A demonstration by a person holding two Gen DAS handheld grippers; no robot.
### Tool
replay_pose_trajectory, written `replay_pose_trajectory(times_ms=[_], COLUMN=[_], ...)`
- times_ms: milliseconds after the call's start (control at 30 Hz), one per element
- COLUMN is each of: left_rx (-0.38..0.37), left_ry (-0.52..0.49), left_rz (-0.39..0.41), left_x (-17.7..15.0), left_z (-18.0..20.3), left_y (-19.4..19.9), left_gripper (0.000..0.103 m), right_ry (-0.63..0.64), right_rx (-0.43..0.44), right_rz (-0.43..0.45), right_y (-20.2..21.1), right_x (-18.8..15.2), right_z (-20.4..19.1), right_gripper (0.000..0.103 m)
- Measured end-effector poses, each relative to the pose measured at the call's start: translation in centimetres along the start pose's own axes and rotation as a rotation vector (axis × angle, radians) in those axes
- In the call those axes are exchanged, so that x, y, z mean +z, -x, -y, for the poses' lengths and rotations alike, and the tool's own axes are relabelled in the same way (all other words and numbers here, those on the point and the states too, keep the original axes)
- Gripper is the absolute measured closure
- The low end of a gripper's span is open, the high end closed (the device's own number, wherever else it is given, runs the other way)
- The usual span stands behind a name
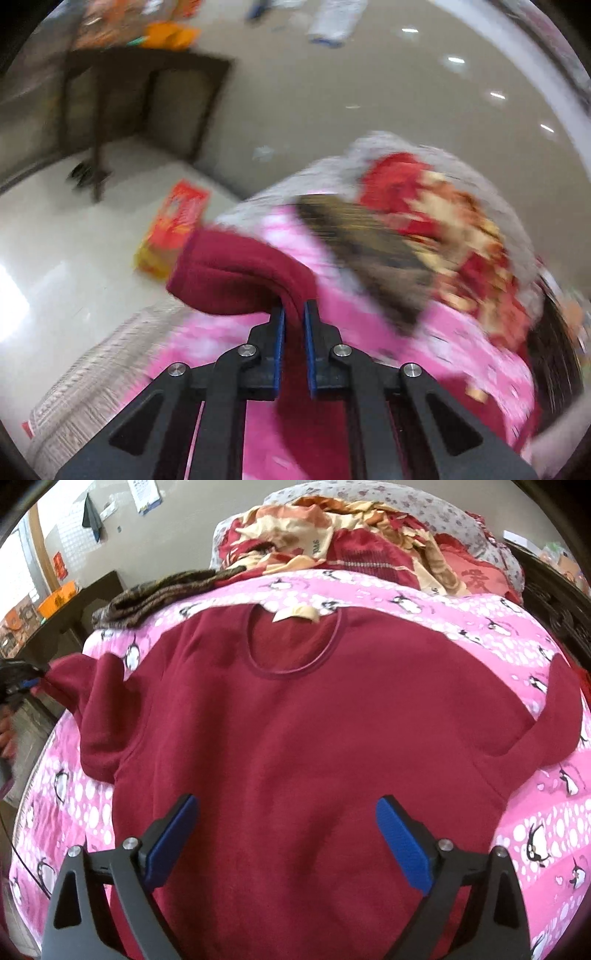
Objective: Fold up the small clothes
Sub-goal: 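Grasp the sweater sleeve with the left tool and lift it, then fold the held sleeve and side across the sweater body, open left tool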
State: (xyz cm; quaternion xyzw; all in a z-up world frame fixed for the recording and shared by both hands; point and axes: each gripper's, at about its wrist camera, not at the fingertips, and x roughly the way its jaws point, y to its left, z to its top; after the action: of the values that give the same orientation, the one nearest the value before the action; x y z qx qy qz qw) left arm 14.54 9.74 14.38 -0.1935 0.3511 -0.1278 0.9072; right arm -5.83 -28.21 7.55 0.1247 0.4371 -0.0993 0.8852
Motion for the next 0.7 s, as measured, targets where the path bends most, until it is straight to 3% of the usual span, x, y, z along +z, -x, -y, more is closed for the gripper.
replay_pose_trajectory(times_ms=[167,333,433,533,633,700], left_rx=[-0.18,-0.306,-0.302,-0.231,-0.167,-0.168], left_ry=[-0.182,-0.315,-0.367,-0.477,-0.546,-0.563], left_rz=[-0.043,-0.191,-0.299,-0.366,-0.447,-0.457], left_x=[-3.7,-11.4,-16.9,-22.1,-25.1,-25.3], left_z=[9.9,17.9,20.5,21.9,21.6,21.0], left_y=[3.7,2.8,0.6,-1.6,-2.2,-0.8], left_gripper=[0.103,0.103,0.103,0.103,0.103,0.103], right_ry=[-0.036,-0.083,-0.114,-0.159,-0.196,-0.205], right_rx=[-0.01,-0.045,-0.076,-0.11,-0.128,-0.115], right_rz=[0.028,0.059,0.067,0.071,0.06,0.05], right_y=[1.6,3.6,4.3,4.8,4.8,4.6], right_x=[0.1,-0.1,-0.2,-0.6,-0.7,-0.6], right_z=[1.6,4.5,6.6,9.2,11.4,12.2], right_gripper=[0.004,0.004,0.004,0.004,0.004,0.004])
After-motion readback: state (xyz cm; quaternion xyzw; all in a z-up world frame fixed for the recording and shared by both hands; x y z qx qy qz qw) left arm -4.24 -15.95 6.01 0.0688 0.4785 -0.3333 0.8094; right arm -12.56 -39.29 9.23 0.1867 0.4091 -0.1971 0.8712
